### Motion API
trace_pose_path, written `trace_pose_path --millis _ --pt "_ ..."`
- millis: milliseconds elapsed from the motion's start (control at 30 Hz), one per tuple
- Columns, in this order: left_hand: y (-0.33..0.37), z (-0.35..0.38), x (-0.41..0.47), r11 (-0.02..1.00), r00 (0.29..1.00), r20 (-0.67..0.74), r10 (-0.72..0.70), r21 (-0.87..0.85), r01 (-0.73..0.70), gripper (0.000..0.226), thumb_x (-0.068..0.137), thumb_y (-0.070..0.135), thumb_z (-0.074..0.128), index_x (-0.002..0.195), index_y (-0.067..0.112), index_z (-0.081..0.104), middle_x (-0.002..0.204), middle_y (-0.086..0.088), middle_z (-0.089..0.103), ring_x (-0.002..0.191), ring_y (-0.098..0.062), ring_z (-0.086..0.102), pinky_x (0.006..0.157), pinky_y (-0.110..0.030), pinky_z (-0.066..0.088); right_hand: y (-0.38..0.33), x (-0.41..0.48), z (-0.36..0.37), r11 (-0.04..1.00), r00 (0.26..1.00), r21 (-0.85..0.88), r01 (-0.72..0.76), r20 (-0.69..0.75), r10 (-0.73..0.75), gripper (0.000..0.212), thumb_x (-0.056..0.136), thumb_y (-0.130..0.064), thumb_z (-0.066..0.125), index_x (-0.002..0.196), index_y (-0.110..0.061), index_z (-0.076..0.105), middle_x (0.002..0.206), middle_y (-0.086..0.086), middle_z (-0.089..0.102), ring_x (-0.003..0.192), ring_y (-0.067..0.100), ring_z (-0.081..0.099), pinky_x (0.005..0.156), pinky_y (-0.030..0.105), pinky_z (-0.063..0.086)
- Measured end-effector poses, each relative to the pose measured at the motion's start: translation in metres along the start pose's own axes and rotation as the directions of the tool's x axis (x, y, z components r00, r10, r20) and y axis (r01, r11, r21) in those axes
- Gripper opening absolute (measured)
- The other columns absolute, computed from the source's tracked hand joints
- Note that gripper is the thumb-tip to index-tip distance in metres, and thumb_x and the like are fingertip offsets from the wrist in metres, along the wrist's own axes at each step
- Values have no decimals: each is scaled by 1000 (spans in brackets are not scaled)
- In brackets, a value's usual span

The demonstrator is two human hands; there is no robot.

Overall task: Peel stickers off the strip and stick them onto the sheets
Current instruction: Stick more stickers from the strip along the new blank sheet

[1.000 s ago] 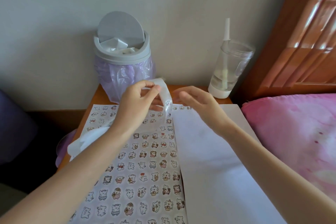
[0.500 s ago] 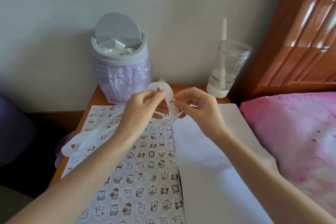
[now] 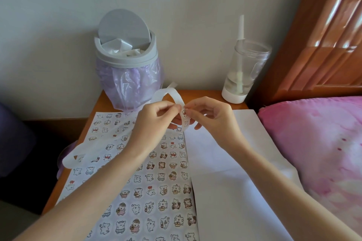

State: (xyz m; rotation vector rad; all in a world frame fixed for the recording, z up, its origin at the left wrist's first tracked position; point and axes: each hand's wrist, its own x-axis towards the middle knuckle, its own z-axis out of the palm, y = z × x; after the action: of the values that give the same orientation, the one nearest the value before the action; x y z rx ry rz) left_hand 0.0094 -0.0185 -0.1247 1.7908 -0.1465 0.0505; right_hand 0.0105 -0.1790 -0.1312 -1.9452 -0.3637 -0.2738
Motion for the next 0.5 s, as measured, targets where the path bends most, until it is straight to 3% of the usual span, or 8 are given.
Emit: trace_pose_path --millis 133,300,500 --pt "-1 0 -1 1000 1000 0 -3 -12 3 18 90 24 58 85 18 74 79 1 75 78 -13 71 82 -36 57 -1 0 0 1000 1000 17 -7 2 7 8 86 -5 64 91 -10 70 82 -1 71 70 8 66 60 25 57" --pt "-4 2 -1 1000 1000 -27 1 2 0 20 90 21 58 82 11 74 73 1 74 69 -6 70 65 -12 52 0 1 1 998 1000 -60 12 -25 -13 8 84 -9 68 84 -17 69 87 -6 66 78 11 62 64 31 57" --pt "-7 6 2 999 998 -43 -37 -1 37 19 90 22 58 84 15 74 72 1 74 66 -7 70 61 -16 55 -1 -1 -1 983 999 -176 48 -1 -49 12 88 -9 62 84 -20 62 89 -12 57 80 7 54 70 15 46"
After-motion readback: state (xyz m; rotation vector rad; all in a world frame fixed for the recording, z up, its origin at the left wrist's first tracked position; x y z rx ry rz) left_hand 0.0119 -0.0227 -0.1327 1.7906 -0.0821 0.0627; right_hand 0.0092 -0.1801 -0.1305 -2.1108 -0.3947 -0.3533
